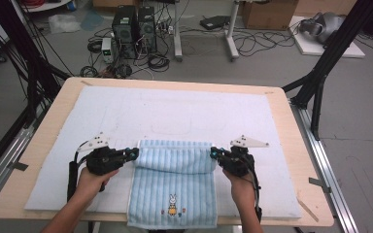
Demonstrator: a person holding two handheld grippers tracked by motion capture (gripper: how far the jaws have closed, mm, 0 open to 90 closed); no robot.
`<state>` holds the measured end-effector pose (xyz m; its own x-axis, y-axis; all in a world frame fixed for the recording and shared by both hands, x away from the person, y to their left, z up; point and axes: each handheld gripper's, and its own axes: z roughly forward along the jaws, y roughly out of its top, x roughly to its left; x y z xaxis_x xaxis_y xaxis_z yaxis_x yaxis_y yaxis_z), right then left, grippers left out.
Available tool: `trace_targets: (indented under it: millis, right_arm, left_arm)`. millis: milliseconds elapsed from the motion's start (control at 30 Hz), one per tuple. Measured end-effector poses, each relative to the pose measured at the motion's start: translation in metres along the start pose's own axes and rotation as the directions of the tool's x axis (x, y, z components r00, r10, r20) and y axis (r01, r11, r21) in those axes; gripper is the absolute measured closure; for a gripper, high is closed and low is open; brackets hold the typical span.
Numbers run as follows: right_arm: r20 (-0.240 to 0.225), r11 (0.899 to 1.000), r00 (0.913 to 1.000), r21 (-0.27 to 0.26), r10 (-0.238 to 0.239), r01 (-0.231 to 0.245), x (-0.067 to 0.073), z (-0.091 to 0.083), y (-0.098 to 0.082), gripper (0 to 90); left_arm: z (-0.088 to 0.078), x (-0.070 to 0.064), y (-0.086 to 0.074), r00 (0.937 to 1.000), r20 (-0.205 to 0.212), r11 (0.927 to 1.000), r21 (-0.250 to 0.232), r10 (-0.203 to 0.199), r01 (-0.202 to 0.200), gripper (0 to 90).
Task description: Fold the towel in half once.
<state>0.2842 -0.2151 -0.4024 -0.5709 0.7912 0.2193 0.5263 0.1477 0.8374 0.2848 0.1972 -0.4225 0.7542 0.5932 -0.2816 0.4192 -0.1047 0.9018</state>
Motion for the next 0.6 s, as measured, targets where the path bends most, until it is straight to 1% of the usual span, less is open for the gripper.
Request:
trace_targets:
  millis: [133,233,267,333,400,433,467,500,533,567,600]
  right_arm:
    - [0.001,1.0,1.0,0.009,-0.001,0.001,0.01,-0.012,-0.018,87.7]
    - [-0.005,1.0,1.0,0.007,-0.002,0.002,0.017,-0.022,-0.03,87.7]
    - [-0.002,1.0,1.0,0.011,-0.005,0.005,0.018,-0.025,-0.033,87.8]
    - [0.002,1.0,1.0,0.015,-0.002,0.002,0.022,-0.03,-0.041,88.5]
    - [0.009,1.0,1.0,0.025,-0.003,0.003,0.024,-0.034,-0.047,88.5]
    - [0.016,0.999,0.9998,0.03,-0.01,0.009,0.024,-0.035,-0.05,88.5]
    - [0.022,0.999,0.9997,0.033,-0.009,0.008,0.025,-0.037,-0.053,88.4]
    - [0.026,1.0,0.9996,0.028,-0.003,0.002,0.025,-0.039,-0.055,88.0]
    - [0.031,1.0,0.9995,0.02,0.007,-0.007,0.024,-0.04,-0.056,86.6]
    - [0.037,1.0,0.9992,0.013,0.017,-0.018,0.023,-0.04,-0.056,84.5]
    - [0.041,1.0,0.9989,0.01,0.024,-0.024,0.022,-0.039,-0.056,83.4]
  left_arm:
    - [-0.006,-0.012,-0.013,0.9998,0.003,0.9995,0.026,0.017,-0.017,86.3]
    - [-0.01,-0.02,-0.021,0.9997,0.016,0.9986,0.048,0.02,-0.021,86.0]
    - [-0.01,-0.023,-0.024,0.9996,0.022,0.9981,0.059,0.015,-0.016,85.6]
    - [-0.01,-0.028,-0.03,0.9992,0.031,0.9959,0.086,0.025,-0.028,84.0]
    - [-0.011,-0.032,-0.034,0.9984,0.033,0.9931,0.107,0.045,-0.048,81.9]
    - [-0.011,-0.033,-0.035,0.9983,0.042,0.9927,0.112,0.04,-0.044,79.1]
    - [-0.011,-0.033,-0.035,0.9986,0.041,0.9929,0.113,0.032,-0.037,73.4]
    - [-0.012,-0.033,-0.034,0.9992,0.033,0.9933,0.112,0.024,-0.028,64.1]
    - [-0.014,-0.032,-0.033,0.9993,0.028,0.9944,0.102,0.025,-0.028,60.7]
    - [-0.016,-0.032,-0.032,0.9992,0.015,0.9955,0.087,0.037,-0.038,59.9]
    - [-0.018,-0.031,-0.03,0.9994,0.0,0.9965,0.075,0.035,-0.035,56.2]
